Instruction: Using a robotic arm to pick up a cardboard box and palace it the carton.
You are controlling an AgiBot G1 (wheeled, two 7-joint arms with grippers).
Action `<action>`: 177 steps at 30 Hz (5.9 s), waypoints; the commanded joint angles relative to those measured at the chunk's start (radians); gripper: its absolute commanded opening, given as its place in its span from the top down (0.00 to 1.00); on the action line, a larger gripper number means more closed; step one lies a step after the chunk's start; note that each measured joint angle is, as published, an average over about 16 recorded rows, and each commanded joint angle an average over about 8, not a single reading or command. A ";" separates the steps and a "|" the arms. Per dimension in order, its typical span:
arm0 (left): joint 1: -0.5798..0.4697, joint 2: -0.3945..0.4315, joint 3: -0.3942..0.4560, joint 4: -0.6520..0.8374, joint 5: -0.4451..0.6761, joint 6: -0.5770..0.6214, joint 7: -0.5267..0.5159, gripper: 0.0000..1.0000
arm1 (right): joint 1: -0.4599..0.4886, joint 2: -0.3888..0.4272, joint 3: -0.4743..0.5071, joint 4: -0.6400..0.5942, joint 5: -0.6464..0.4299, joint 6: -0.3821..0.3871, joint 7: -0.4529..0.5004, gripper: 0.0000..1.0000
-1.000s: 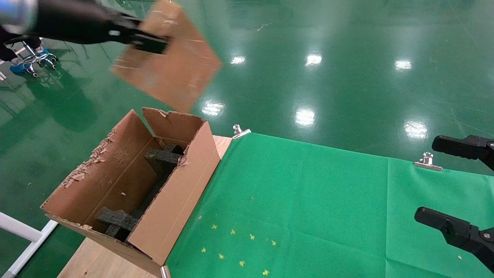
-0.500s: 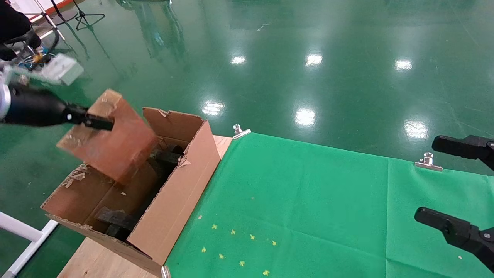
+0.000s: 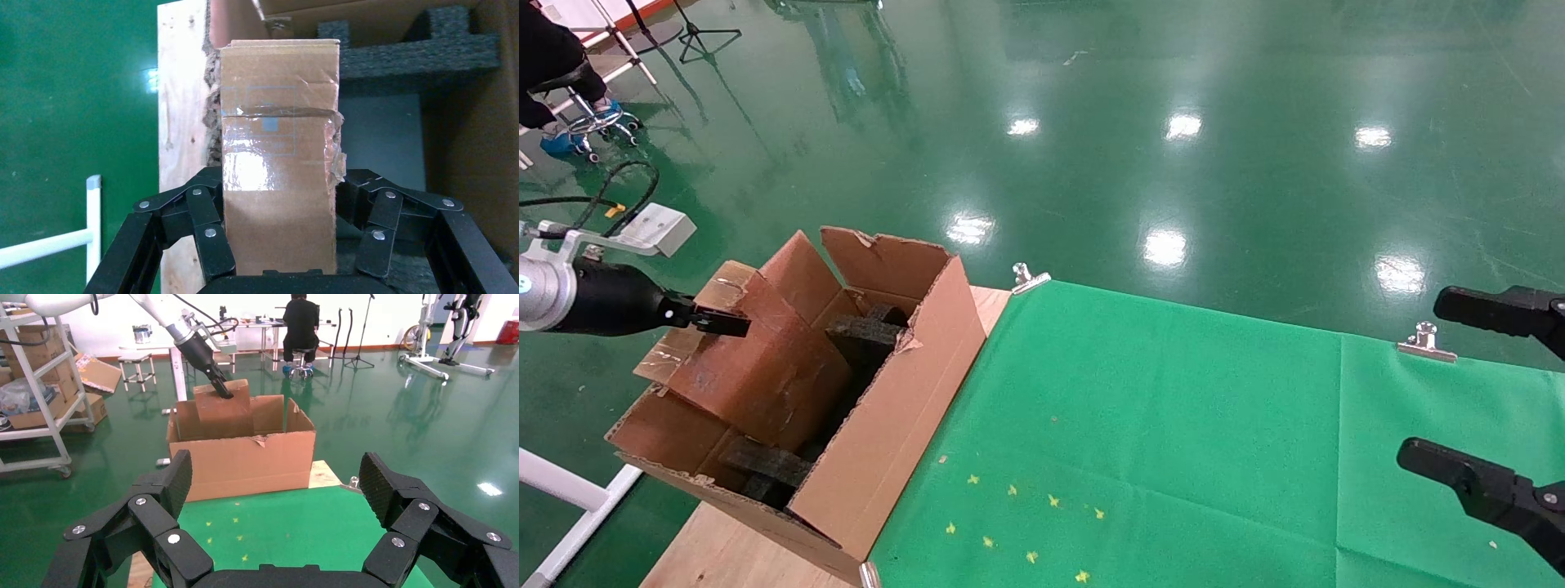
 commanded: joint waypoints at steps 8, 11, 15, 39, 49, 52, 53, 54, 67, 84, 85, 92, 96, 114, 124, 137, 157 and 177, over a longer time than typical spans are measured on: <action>0.011 0.074 0.031 0.122 0.068 -0.091 0.014 1.00 | 0.000 0.000 0.000 0.000 0.000 0.000 0.000 0.00; 0.018 0.107 0.037 0.177 0.078 -0.121 0.022 1.00 | 0.000 0.000 0.000 0.000 0.000 0.000 0.000 0.00; 0.025 0.148 0.036 0.256 0.072 -0.155 0.045 1.00 | 0.000 0.000 0.000 0.000 0.000 0.000 0.000 0.00; 0.036 0.195 0.034 0.353 0.063 -0.199 0.089 0.00 | 0.000 0.000 0.000 0.000 0.000 0.000 0.000 0.00; 0.035 0.191 0.033 0.344 0.063 -0.194 0.087 0.00 | 0.000 0.000 0.000 0.000 0.000 0.000 0.000 0.00; 0.034 0.190 0.033 0.343 0.063 -0.193 0.087 0.00 | 0.000 0.000 0.000 0.000 0.000 0.000 0.000 0.00; 0.034 0.190 0.033 0.342 0.063 -0.193 0.087 0.00 | 0.000 0.000 0.000 0.000 0.000 0.000 0.000 0.00; 0.033 0.190 0.033 0.341 0.062 -0.193 0.087 0.00 | 0.000 0.000 0.000 0.000 0.000 0.000 0.000 0.00; -0.048 0.098 -0.058 0.192 -0.100 -0.031 0.150 0.00 | 0.000 0.000 0.000 0.000 0.000 0.000 0.000 0.00; -0.054 0.058 -0.071 0.073 -0.124 -0.001 0.145 0.00 | -0.001 0.000 0.000 -0.001 0.000 0.001 0.000 0.00; -0.048 0.058 -0.074 0.064 -0.135 0.002 0.150 0.00 | -0.001 0.000 0.000 -0.001 0.000 0.001 0.000 0.00; 0.022 0.062 -0.111 -0.014 -0.254 0.038 0.203 0.00 | -0.001 0.000 0.000 -0.001 0.000 0.001 0.000 0.00; 0.067 0.064 -0.135 -0.063 -0.328 0.060 0.236 0.00 | -0.001 0.000 0.000 -0.001 0.000 0.001 0.000 0.00; 0.265 0.075 -0.240 -0.283 -0.662 0.159 0.386 0.00 | -0.001 0.000 0.000 -0.001 0.000 0.001 0.000 0.00; 0.375 0.081 -0.298 -0.405 -0.847 0.214 0.469 0.00 | -0.001 0.000 0.000 -0.001 0.000 0.001 0.000 0.00; 0.517 0.088 -0.374 -0.563 -1.088 0.286 0.577 0.00 | -0.001 0.000 0.000 -0.001 0.000 0.001 0.000 0.00; 0.602 0.093 -0.419 -0.656 -1.231 0.329 0.636 0.00 | -0.001 0.001 0.000 -0.001 0.001 0.001 0.000 0.00; 0.591 0.092 -0.413 -0.644 -1.211 0.323 0.632 0.00 | -0.001 0.001 0.000 -0.001 0.001 0.001 0.000 0.00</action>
